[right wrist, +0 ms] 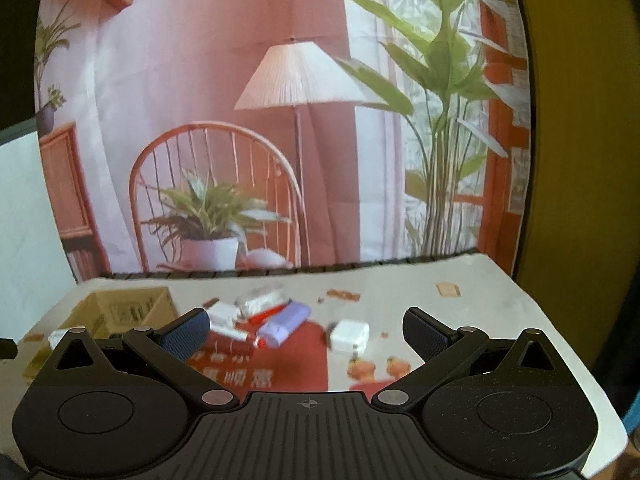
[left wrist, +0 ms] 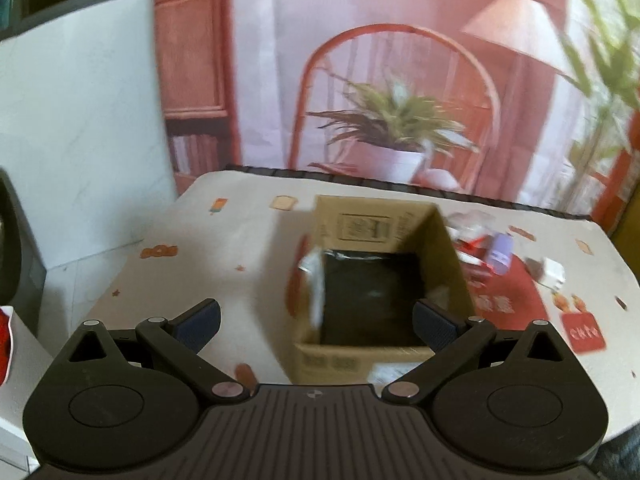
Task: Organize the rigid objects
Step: 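Move the right tool toward the white charger block while the left tool hovers over the box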
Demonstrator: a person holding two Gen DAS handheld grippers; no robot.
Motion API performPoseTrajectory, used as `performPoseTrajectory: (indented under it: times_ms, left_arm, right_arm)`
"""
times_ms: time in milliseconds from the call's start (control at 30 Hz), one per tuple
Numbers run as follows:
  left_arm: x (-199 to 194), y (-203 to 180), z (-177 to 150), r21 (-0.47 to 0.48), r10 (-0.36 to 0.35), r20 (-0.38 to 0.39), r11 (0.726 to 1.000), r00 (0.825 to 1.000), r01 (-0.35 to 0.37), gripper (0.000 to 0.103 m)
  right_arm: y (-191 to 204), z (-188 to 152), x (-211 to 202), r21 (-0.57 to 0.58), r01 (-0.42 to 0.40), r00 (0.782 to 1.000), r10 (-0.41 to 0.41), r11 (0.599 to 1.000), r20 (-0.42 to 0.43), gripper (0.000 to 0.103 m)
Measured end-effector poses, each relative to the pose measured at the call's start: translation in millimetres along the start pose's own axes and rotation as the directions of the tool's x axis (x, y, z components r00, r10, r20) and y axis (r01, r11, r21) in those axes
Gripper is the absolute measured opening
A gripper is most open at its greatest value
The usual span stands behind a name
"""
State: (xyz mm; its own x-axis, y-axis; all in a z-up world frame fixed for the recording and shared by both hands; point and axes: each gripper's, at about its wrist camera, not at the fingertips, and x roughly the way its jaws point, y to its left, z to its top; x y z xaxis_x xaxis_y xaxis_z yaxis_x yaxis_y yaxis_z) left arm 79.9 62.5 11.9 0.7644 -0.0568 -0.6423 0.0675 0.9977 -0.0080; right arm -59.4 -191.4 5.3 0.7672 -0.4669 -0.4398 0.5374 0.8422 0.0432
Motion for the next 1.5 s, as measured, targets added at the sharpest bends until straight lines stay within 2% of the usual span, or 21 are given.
performPoseTrajectory:
  times_ms: [167, 433, 667, 833, 967, 1200, 1333, 1433, 1500]
  left_arm:
    - [39, 12, 15, 0.006, 0.034, -0.061, 0.999, 0.998, -0.034, 0.103]
    - [89, 14, 6, 0.039, 0.073, -0.181, 0.997, 0.981, -0.067, 0.103]
    - [111, 15, 0, 0.057, 0.057, -0.246, 0.997, 0.968, -0.044, 0.103]
    - [117, 26, 2, -0.037, 0.010, -0.259, 0.999, 0.966, -0.020, 0.103]
    - [118, 30, 1, -0.096, -0.015, -0.263, 0.995, 0.965, -0.011, 0.103]
    - [121, 26, 2, -0.107, -0.018, -0.273, 0.994, 0.962, -0.012, 0.103]
    - [126, 26, 1, -0.110, -0.018, -0.286, 0.994, 0.958, -0.014, 0.103]
    - [129, 28, -1, -0.113, -0.041, -0.283, 0.994, 0.958, 0.009, 0.103]
    - [131, 28, -2, -0.099, -0.026, -0.291, 0.995, 0.956, -0.004, 0.103]
  right_arm:
    - [2, 13, 23, -0.003, -0.023, 0.999, 0.023, 1.000, -0.027, 0.103]
    - [17, 25, 61, -0.074, -0.026, 0.993, 0.017, 0.997, -0.115, 0.103]
    - [28, 27, 89, -0.114, -0.026, 0.988, 0.008, 0.993, -0.156, 0.103]
    - [26, 24, 107, -0.106, -0.022, 0.983, 0.002, 0.994, -0.184, 0.103]
    - [15, 19, 124, -0.092, 0.019, 0.976, -0.038, 0.996, -0.215, 0.103]
    - [-4, 13, 143, -0.037, 0.048, 0.968, -0.056, 0.998, -0.245, 0.103]
    - [-7, 12, 152, -0.025, 0.047, 0.965, -0.052, 0.999, -0.257, 0.103]
    - [-5, 10, 157, -0.021, 0.038, 0.963, -0.042, 0.999, -0.266, 0.103]
    - [-3, 9, 159, -0.021, 0.032, 0.962, -0.036, 0.999, -0.272, 0.103]
